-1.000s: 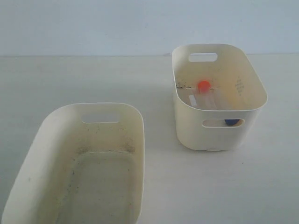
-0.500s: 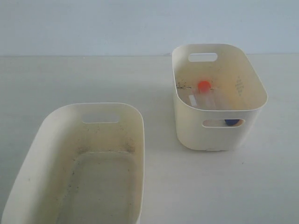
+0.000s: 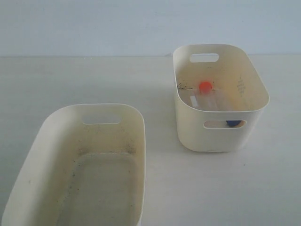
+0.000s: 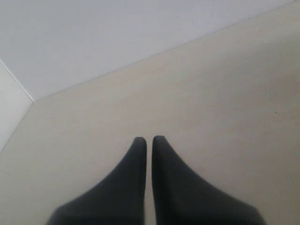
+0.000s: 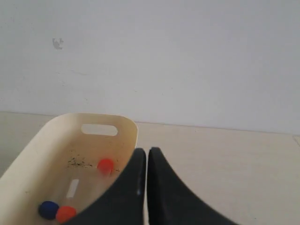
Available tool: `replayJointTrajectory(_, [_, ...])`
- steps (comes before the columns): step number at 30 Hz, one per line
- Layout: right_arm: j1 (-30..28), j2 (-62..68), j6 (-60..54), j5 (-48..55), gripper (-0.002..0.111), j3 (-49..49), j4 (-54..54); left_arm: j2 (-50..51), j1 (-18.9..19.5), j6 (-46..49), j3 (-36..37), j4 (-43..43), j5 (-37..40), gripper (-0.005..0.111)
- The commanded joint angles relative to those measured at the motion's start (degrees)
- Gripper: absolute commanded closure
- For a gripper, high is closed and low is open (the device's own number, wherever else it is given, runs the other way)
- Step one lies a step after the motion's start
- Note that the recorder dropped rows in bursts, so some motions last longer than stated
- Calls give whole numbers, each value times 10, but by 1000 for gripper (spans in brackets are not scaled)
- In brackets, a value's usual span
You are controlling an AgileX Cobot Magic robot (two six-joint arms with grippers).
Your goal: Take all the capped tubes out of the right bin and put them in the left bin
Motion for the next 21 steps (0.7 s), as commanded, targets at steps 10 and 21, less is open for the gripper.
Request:
replayJointTrajectory(10, [-2,48,-2,-123,107,-5,-2,0,-3,-5,-2,-2,-1,102])
replayJointTrajectory(21, [11,191,-1,-100,107,-45,-3,0,-3,-5,-2,-2,-1,102])
